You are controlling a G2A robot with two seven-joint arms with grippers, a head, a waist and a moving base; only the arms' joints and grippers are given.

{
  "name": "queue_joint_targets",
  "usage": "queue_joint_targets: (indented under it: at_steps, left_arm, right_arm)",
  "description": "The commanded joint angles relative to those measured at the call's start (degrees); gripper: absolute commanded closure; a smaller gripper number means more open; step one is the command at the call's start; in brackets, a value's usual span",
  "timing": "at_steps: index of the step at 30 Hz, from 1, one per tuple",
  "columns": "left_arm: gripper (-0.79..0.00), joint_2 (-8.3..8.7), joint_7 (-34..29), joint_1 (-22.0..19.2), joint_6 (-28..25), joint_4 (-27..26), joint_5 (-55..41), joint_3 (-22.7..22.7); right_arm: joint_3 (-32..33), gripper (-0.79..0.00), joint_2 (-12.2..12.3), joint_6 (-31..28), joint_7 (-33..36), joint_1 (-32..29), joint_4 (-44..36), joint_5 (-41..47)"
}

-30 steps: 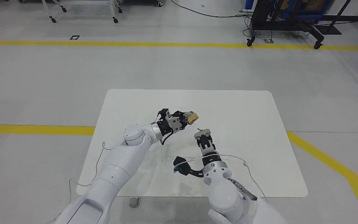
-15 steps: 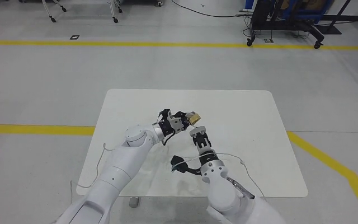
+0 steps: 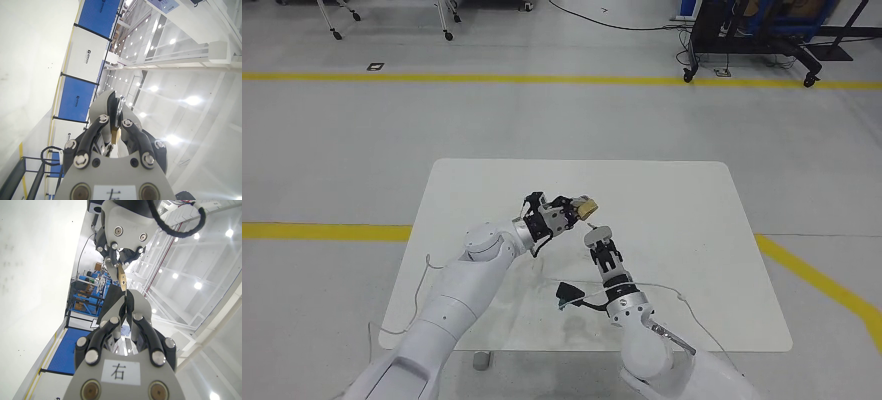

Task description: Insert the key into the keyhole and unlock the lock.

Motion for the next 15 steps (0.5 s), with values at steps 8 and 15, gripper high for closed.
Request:
queue_joint_targets:
  at_steps: [8, 15]
  left_arm:
    - [0.0, 0.2, -0.04, 0.64, -1.23, -2.6, 4.64, 0.47]
    - [0.0, 0.16, -1.08, 0.79, -1.7, -2.93, 5.71, 0.56]
  right_arm:
    - [2.12, 0.0, -0.37, -2.12, -0.72, -1.7, -0.77, 1.91]
    - [3.97, 0.0, -1.41, -3.36, 0.79, -2.33, -0.75, 4.58]
